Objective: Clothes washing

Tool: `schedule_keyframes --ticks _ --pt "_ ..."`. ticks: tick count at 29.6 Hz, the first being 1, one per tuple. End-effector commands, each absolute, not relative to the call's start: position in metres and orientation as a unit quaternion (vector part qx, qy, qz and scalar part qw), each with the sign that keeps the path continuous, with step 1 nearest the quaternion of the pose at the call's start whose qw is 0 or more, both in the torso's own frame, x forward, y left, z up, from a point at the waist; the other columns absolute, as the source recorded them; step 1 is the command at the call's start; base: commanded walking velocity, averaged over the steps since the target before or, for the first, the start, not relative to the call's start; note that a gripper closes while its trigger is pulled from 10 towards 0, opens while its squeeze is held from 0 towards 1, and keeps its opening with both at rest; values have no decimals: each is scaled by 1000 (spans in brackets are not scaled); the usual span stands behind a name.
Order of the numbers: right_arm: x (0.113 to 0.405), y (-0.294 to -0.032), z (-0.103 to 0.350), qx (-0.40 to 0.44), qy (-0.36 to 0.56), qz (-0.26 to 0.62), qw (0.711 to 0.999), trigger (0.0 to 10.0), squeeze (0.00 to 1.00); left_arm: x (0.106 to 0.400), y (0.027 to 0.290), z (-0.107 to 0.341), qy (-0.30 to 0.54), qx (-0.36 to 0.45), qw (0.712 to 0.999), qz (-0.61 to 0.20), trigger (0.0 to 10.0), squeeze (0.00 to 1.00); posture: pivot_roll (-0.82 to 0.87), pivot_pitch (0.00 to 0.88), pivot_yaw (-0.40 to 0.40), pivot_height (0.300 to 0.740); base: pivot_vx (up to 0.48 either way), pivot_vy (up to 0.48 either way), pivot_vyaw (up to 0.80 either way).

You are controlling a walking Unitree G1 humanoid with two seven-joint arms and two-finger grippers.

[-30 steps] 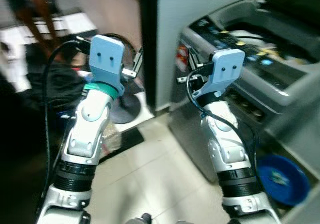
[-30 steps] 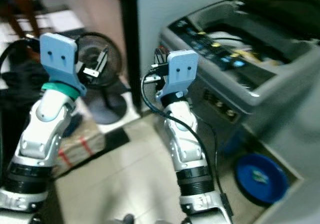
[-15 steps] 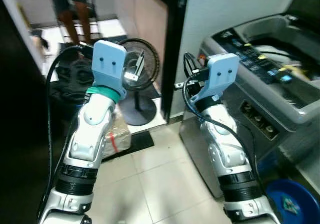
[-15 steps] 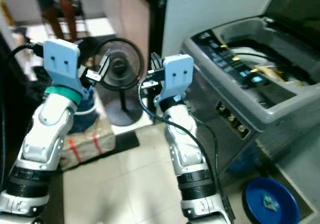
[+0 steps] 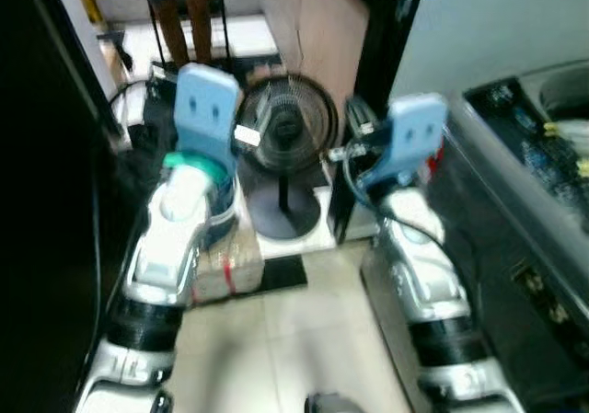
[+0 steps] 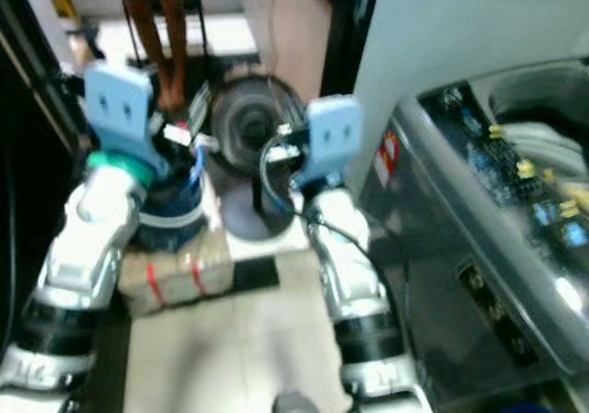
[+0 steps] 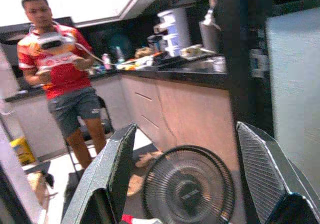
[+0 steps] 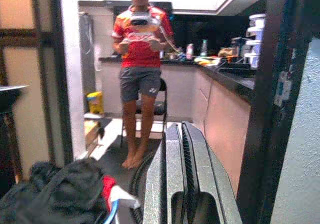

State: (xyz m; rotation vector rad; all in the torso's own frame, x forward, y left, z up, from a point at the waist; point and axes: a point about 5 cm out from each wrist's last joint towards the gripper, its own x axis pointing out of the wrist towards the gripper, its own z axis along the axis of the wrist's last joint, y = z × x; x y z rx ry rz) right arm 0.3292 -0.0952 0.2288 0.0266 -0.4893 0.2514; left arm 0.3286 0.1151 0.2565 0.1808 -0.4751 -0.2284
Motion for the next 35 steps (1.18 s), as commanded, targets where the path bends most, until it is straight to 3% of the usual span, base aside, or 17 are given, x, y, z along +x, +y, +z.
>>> schedule_keyframes --ticks 1,12,29,30,35 --pt "328 -88 229 16 -240 135 961 10000 0 329 118 255 -232 98 962 -108 10000 0 -11 0 19 740 465 0 406" --pt "328 -87 228 17 -238 140 961 10000 0 329 118 253 -231 99 962 -108 10000 0 -12 0 19 740 465 0 695" --pt "328 -87 227 21 -236 139 961 10000 0 329 118 252 -230 99 962 -109 10000 0 -13 0 19 740 465 0 0" --pt "332 -100 199 18 -191 113 975 10000 0 332 113 222 -182 101 970 -127 10000 0 -26 0 24 740 465 0 0" --pt "332 -118 161 12 -130 76 989 10000 0 331 105 181 -120 104 975 -154 10000 0 -27 0 24 740 464 0 0"
